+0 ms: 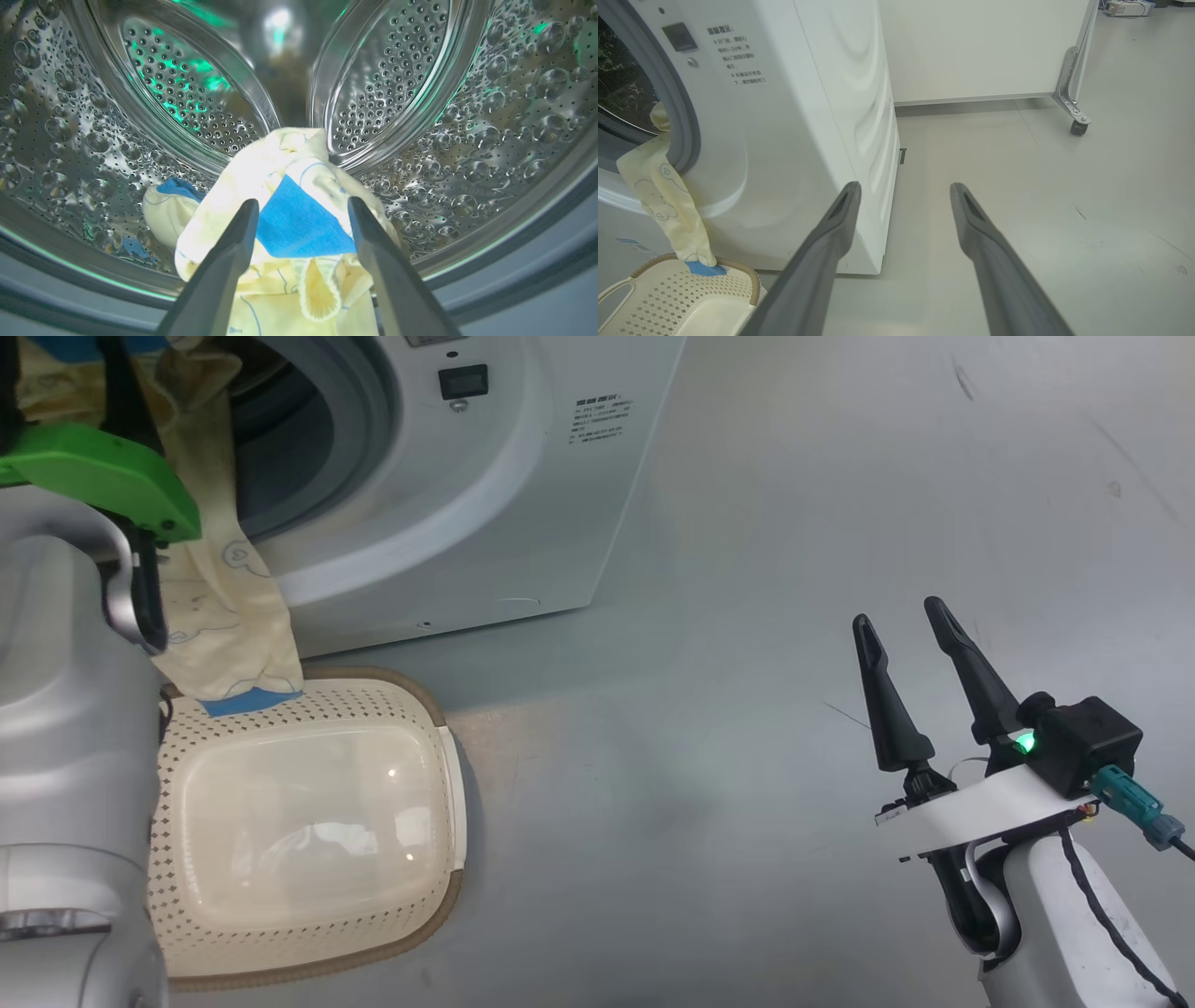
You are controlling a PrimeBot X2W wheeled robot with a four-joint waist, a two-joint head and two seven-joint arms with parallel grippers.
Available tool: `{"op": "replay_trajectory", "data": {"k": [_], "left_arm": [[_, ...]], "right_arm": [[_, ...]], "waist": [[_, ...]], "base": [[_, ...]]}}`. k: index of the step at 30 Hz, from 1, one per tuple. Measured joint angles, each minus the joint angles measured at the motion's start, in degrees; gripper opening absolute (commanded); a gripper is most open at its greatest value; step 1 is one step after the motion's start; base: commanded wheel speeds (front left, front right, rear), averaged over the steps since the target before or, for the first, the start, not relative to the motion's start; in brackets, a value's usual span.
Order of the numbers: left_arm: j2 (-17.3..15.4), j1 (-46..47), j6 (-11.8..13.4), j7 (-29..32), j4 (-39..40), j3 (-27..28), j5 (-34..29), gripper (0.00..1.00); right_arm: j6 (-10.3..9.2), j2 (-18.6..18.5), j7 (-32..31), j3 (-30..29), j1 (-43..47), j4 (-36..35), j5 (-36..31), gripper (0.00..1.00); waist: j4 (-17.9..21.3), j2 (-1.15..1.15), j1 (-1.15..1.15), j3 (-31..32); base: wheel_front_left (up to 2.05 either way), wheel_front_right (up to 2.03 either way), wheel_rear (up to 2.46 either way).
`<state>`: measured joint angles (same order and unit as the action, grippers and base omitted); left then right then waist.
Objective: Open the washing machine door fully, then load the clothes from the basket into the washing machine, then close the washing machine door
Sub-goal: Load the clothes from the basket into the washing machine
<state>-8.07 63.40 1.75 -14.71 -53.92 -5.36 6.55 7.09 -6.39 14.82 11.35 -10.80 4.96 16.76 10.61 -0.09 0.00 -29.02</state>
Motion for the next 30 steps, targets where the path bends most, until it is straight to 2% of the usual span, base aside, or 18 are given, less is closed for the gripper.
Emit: {"op": "replay_trajectory", "data": {"k": [7,14,22,30], "left_arm": [[2.7,-2.2,0.6,0.0,0.0,-0.3,0.1,1.00],[6.1,-5.5,1.0,0.0,3.6,-0.2,1.4,1.00],[6.4,-10.3,1.0,0.0,8.9,-1.1,1.6,1.00],[6.5,-19.3,0.9,0.0,15.5,-1.7,2.1,1.00]], "right_arm": [[0.00,-0.7,0.0,-1.2,0.0,-0.2,0.1,1.00],[0.00,-1.4,0.0,-2.7,-0.1,-0.9,0.1,1.00],[0.00,-2.3,0.0,-4.2,-0.4,-1.6,-0.2,1.00],[0.00,-2.4,0.0,-3.9,-0.7,-1.7,-0.2,1.00]], "waist": [[-2.8,0.00,0.00,1.5],[-5.6,0.00,0.00,1.8],[-8.3,0.00,0.00,1.2],[-10.2,0.00,0.00,1.0]], "base": [[0.00,0.00,0.00],[0.00,0.00,0.00],[0.00,0.00,0.00],[0.00,0.00,0.00]]}}
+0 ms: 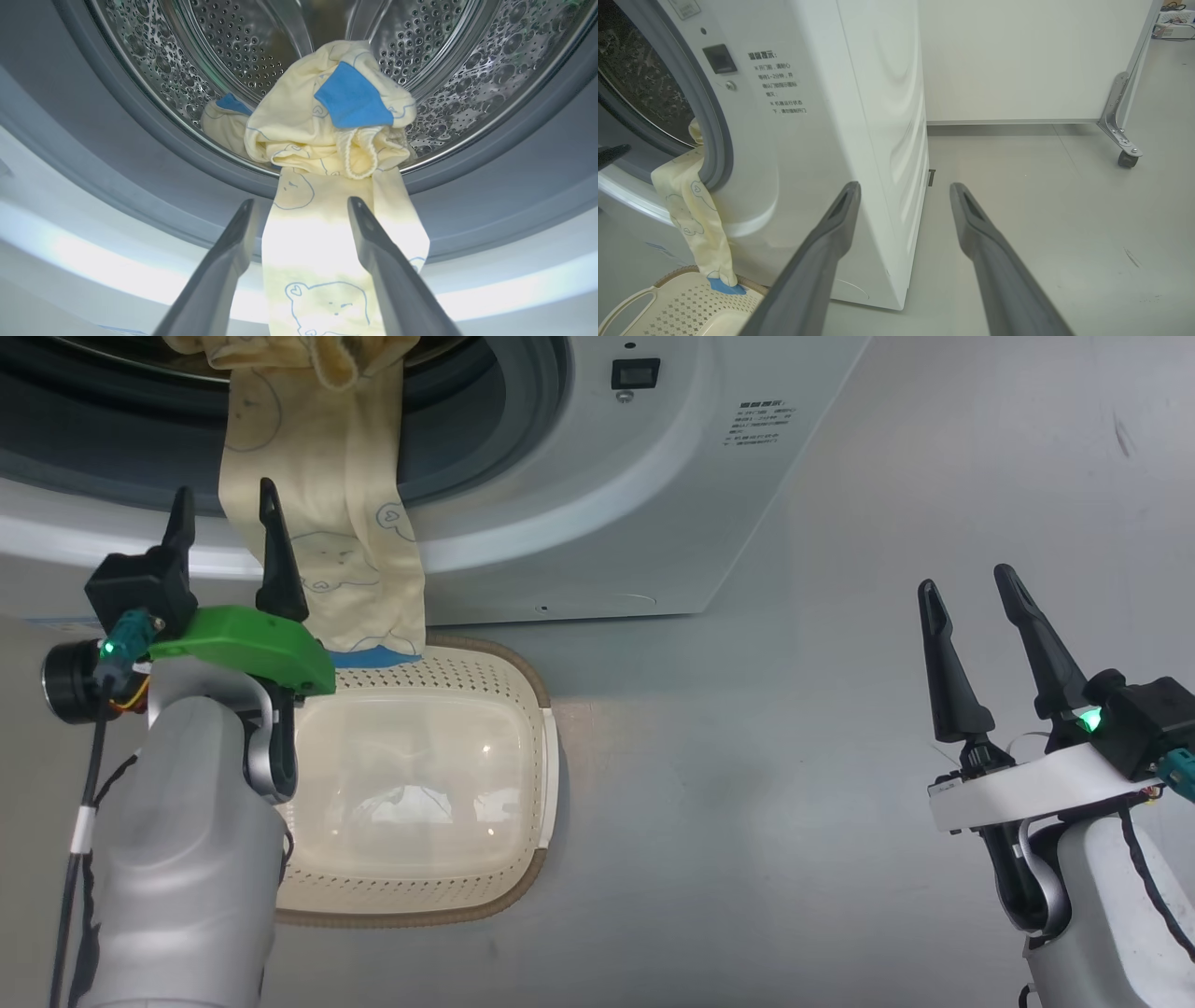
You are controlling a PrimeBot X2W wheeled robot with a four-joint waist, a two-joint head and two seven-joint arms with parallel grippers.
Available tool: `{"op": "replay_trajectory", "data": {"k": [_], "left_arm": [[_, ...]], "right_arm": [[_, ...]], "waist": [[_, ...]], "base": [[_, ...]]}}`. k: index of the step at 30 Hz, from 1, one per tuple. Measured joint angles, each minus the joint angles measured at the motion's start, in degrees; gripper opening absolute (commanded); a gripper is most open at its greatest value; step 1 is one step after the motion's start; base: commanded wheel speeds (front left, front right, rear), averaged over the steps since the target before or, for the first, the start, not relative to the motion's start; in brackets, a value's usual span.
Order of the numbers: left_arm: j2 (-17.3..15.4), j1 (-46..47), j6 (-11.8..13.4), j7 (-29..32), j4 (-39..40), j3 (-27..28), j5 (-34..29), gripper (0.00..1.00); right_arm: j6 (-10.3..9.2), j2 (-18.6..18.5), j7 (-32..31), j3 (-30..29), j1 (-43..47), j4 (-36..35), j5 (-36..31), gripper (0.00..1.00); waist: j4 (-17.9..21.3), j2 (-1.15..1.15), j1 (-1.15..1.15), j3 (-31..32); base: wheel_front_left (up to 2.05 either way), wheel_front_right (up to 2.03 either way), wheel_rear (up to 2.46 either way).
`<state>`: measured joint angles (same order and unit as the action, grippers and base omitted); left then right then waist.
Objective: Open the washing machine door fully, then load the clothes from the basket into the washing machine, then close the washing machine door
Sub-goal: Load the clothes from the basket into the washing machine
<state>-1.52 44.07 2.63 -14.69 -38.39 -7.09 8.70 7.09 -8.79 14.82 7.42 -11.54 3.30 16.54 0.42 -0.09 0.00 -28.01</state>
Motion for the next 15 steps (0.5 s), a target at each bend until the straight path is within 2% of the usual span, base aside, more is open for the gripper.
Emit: {"op": "replay_trajectory", "data": {"k": [15], "left_arm": [[0.0,-13.0,0.1,0.0,9.7,-0.9,1.0,1.00]], "right_arm": [[0.00,0.3,0.0,-0.4,0.0,0.0,0.0,1.00]], "waist": [[-0.6,0.00,0.00,-0.1]], "base": [[0.00,0.00,0.00]]}}
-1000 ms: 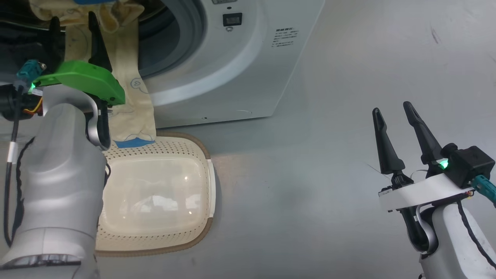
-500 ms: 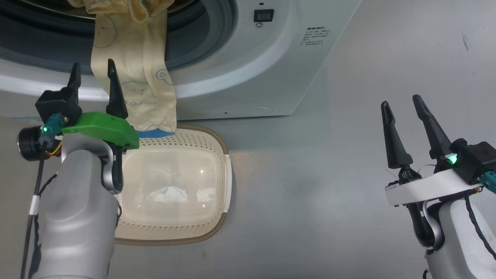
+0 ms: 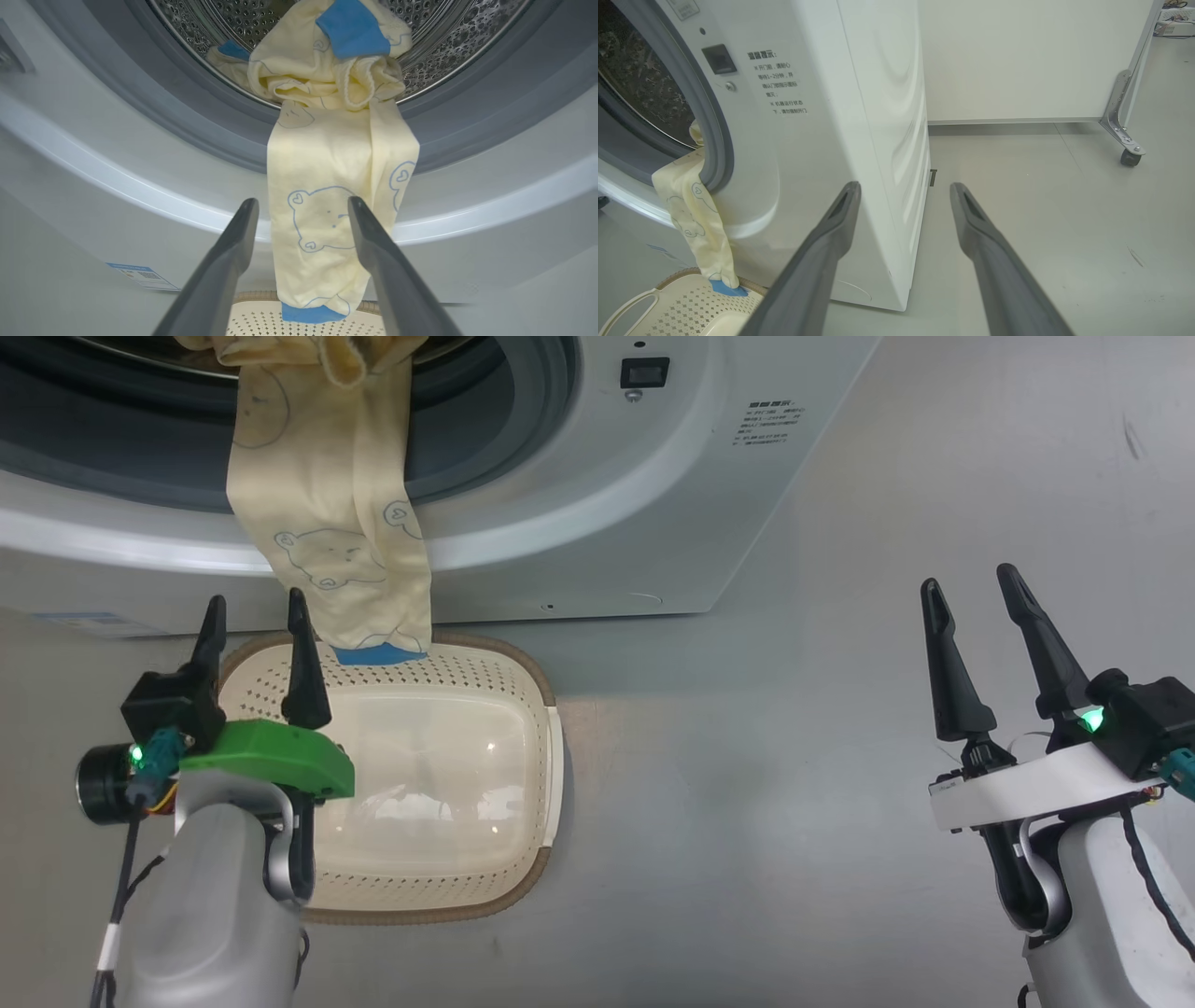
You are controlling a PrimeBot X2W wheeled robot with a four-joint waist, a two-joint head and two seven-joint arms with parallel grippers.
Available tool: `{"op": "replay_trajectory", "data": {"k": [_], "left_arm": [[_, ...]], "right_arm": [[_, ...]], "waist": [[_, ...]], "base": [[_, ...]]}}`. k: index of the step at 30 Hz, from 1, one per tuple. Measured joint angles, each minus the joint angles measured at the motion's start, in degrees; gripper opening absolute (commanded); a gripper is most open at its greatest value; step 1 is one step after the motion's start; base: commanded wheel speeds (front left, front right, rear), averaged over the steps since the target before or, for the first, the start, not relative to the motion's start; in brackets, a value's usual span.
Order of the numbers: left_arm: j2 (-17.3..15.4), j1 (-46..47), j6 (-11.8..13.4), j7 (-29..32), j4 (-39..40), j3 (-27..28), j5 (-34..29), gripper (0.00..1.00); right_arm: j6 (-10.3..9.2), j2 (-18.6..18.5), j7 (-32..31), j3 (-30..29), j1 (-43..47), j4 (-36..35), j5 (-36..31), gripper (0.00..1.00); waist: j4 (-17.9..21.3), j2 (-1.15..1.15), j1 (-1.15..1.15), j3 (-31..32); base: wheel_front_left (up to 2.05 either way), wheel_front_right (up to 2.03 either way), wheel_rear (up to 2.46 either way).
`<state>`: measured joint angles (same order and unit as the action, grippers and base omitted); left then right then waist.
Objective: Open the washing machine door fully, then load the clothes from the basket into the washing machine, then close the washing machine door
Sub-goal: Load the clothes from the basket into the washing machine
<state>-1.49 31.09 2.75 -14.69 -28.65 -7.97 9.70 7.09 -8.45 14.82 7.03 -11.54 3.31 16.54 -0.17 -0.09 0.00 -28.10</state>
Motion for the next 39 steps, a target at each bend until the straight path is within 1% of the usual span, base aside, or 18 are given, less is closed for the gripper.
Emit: {"op": "replay_trajectory", "data": {"k": [15,29,39], "left_arm": [[0.0,-7.9,0.9,0.0,7.7,-0.2,1.0,1.00],[0.0,-10.2,1.0,0.0,11.4,-0.8,0.9,1.00],[-0.1,-11.4,1.5,0.0,12.6,-0.9,0.9,1.00]], "right_arm": [[0.00,0.3,0.0,-1.1,0.1,-0.1,0.0,1.00],[0.00,0.8,0.0,-1.1,0.1,-0.2,0.0,1.00],[0.00,1.0,0.0,-1.0,0.1,-0.2,0.0,1.00]], "waist": [[-0.3,0.00,0.00,-0.6],[0.1,0.00,0.00,-1.0],[0.6,0.00,0.00,-1.2]], "base": [[0.00,0.00,0.00],[0.00,0.00,0.00],[0.00,0.00,0.00]]}}
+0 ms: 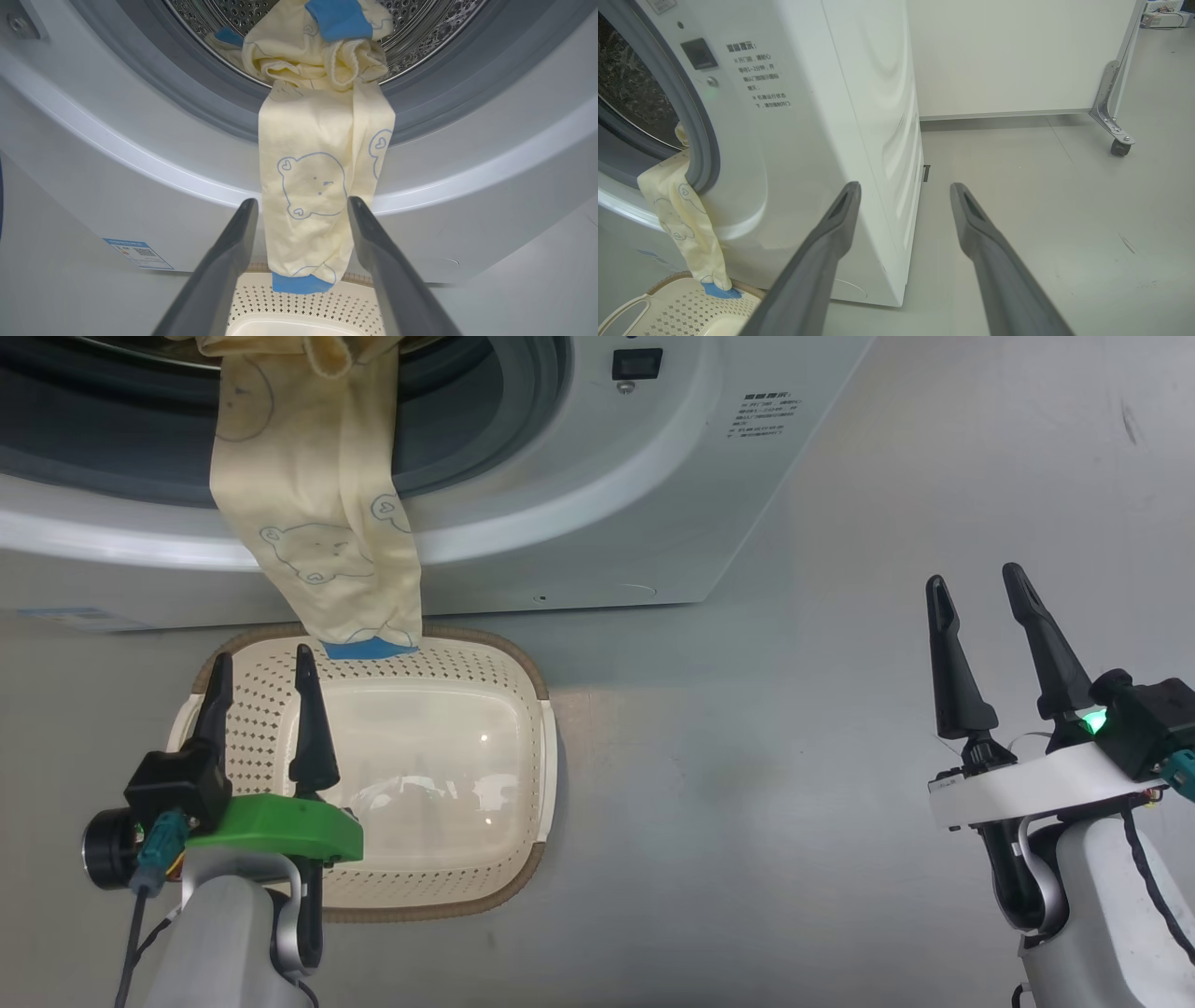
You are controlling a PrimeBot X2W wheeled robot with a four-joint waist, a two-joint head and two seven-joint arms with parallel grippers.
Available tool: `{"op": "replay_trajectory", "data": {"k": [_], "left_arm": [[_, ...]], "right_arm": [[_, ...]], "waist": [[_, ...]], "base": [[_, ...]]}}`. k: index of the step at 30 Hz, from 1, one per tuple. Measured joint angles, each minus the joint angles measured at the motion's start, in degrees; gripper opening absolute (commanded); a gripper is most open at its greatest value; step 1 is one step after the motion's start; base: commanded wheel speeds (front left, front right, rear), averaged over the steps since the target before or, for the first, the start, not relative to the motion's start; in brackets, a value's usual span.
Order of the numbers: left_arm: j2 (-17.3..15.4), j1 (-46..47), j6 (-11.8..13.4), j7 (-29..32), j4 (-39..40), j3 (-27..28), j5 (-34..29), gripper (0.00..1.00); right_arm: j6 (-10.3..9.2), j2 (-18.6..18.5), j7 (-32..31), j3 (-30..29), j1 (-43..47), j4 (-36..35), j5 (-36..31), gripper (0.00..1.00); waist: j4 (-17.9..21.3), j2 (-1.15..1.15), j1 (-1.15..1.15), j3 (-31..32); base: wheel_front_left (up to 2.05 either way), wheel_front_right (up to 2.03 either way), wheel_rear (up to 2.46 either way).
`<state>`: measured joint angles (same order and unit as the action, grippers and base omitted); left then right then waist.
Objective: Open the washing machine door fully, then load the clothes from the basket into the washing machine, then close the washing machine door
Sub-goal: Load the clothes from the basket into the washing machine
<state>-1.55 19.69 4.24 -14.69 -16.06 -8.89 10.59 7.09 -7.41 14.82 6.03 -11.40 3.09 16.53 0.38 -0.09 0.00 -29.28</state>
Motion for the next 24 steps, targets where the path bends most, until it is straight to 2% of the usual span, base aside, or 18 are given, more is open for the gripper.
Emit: {"op": "replay_trajectory", "data": {"k": [24], "left_arm": [[-0.1,-0.6,0.5,0.0,0.8,0.7,0.0,1.00]], "right_arm": [[0.00,0.3,0.0,0.7,0.0,0.0,0.0,1.00]], "waist": [[1.5,0.00,0.00,-0.3]], "base": [[0.00,0.00,0.00]]}}
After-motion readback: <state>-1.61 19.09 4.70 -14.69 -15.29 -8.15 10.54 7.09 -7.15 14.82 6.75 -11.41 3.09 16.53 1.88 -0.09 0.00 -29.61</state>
